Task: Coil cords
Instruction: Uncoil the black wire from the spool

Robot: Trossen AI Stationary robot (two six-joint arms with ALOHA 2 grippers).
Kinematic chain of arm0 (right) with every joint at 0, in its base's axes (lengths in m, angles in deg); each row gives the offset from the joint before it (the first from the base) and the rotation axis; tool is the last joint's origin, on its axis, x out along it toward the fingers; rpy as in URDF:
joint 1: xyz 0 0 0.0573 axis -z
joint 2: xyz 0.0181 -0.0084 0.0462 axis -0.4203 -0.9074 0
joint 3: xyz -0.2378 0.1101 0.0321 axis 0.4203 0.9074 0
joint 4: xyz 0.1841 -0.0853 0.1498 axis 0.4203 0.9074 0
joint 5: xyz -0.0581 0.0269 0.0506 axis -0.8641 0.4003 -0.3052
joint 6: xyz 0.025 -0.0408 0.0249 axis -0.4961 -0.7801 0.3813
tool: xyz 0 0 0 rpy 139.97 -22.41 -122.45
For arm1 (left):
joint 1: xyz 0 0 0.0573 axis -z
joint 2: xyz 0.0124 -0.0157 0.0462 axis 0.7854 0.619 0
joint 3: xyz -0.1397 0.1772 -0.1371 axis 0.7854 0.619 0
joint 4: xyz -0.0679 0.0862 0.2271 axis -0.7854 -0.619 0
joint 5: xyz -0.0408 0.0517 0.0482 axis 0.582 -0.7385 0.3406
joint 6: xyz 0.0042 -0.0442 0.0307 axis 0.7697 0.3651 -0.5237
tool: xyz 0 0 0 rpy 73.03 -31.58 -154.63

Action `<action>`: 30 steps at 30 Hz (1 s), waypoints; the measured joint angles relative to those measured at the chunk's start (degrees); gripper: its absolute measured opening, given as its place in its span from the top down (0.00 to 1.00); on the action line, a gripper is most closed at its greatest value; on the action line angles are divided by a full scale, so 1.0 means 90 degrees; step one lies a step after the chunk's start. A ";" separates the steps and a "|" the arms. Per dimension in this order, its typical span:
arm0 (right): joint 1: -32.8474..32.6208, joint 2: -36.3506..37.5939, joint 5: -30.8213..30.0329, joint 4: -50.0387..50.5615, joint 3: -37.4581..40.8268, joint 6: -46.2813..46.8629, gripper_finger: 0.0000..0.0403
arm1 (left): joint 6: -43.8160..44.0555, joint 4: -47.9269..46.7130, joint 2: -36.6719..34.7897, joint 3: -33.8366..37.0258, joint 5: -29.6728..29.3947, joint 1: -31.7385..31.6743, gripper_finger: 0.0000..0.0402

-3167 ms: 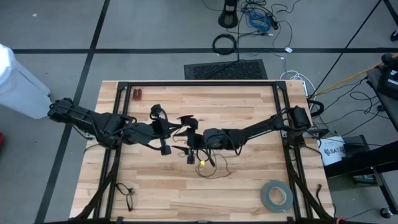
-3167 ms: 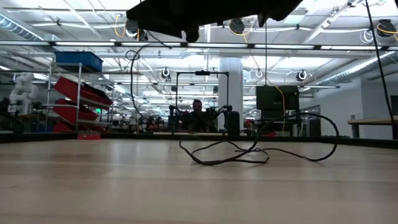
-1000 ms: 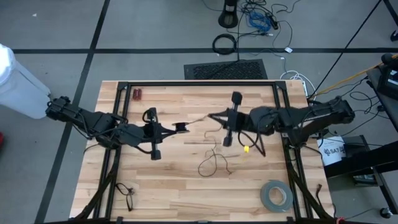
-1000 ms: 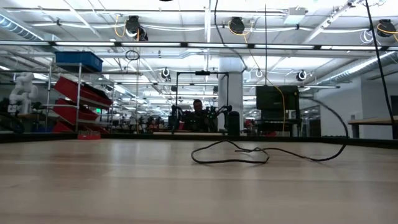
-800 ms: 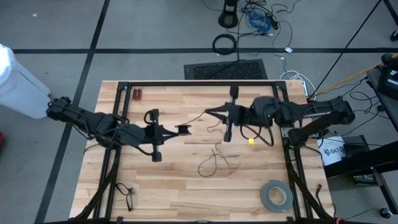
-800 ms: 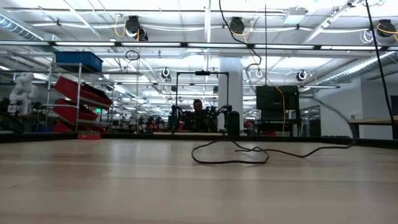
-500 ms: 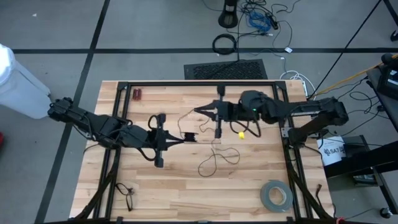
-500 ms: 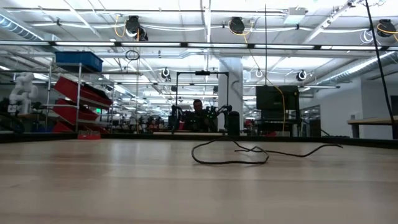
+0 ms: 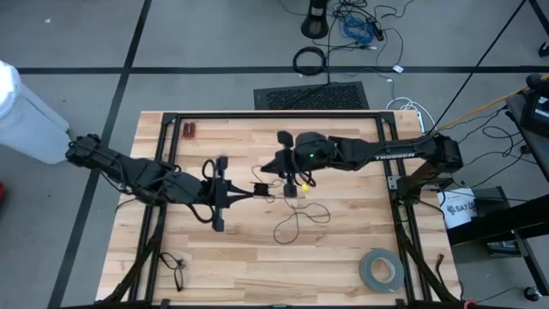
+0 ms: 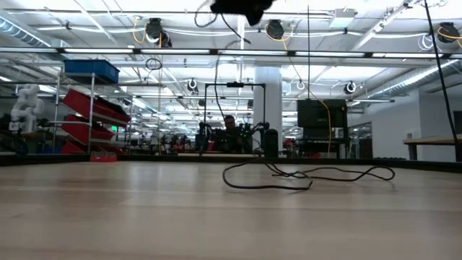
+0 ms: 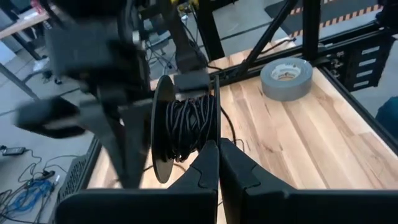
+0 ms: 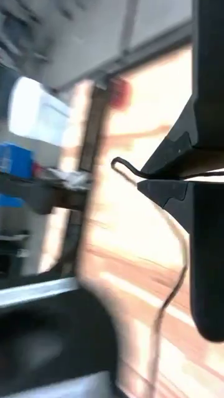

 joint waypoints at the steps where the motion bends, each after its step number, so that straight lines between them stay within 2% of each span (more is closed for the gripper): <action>1: -0.0001 0.0001 -0.0001 0.0324 0.0000 0.0124 1.00 | -0.0006 0.0000 -0.0035 0.0000 -0.0027 0.0046 1.00; 8: -0.0305 0.0005 -0.0006 0.2024 0.0000 0.0803 1.00 | 0.0025 -0.0203 -0.0264 0.0000 -0.0689 0.0474 1.00; 12: -0.0635 0.0005 -0.0024 0.2601 0.0000 0.1032 1.00 | 0.0197 -0.0530 -0.0401 0.0000 -0.1104 0.0705 1.00; 20: -0.1220 0.0010 -0.0274 0.3284 0.0000 0.1648 0.99 | 0.0663 -0.1099 -0.0591 0.0000 -0.1774 0.0964 1.00; 26: -0.1705 0.0160 -0.0483 0.3548 0.0000 0.2134 0.92 | 0.0715 -0.1171 -0.0601 0.0000 -0.1934 0.0965 1.00; 30: -0.2113 0.0240 -0.1156 0.3656 0.0000 0.2413 0.86 | 0.0766 -0.1168 -0.0601 0.0000 -0.1976 0.0967 1.00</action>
